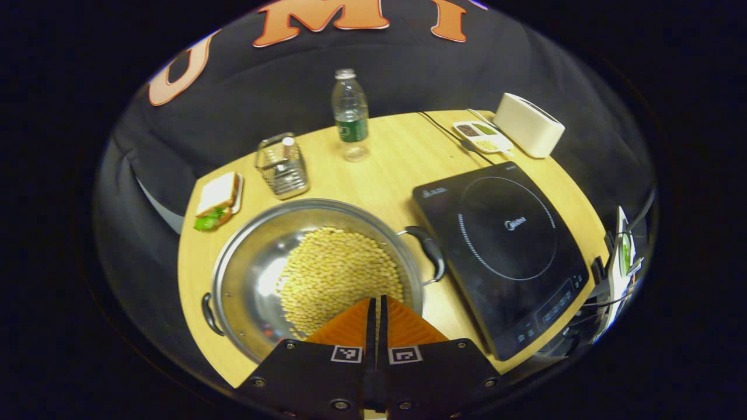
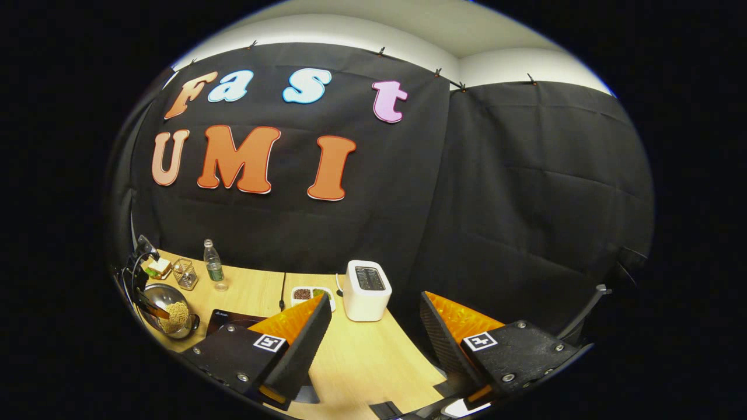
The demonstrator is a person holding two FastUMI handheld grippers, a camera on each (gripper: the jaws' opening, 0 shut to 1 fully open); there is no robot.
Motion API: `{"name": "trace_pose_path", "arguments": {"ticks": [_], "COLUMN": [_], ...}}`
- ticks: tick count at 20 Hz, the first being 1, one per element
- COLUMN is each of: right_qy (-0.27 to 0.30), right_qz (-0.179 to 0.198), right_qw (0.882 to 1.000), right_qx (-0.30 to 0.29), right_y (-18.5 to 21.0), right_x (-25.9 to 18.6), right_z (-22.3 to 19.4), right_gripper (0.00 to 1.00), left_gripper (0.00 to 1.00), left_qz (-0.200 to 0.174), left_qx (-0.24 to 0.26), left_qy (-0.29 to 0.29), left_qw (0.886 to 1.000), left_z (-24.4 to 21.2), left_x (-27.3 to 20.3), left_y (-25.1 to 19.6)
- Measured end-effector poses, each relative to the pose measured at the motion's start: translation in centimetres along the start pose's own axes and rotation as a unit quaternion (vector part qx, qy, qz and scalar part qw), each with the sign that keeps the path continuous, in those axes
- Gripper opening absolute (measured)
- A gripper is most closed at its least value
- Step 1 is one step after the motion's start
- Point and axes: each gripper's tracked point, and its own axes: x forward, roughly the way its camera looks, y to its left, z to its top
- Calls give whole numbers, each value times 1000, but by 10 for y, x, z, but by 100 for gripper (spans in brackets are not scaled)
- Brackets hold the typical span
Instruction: First push the handle of the pot to place it horizontally, then grasp the pot with both hands and set it on the induction cooktop.
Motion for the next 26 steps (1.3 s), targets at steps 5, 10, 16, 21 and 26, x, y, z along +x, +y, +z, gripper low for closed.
{"name": "trace_pose_path", "arguments": {"ticks": [5,10,16,21,26], "right_qy": [26,85,152,204,267], "right_qz": [34,123,205,267,288], "right_qw": [999,989,966,942,918], "right_qx": [-29,-3,-33,-26,-50], "right_y": [63,176,293,382,421], "right_x": [25,41,34,26,20], "right_z": [-18,-54,-110,-143,-191], "right_gripper": [95,95,94,94,92], "left_gripper": [40,89,89,89,89], "left_qz": [44,70,46,52,44], "left_qx": [-56,-118,-109,-92,-105], "left_qy": [-18,-27,-39,-40,-35], "left_qw": [997,990,992,994,993], "left_z": [-14,-30,-35,-31,-31], "left_x": [-9,-23,-22,-8,9], "left_y": [74,142,179,199,198]}}
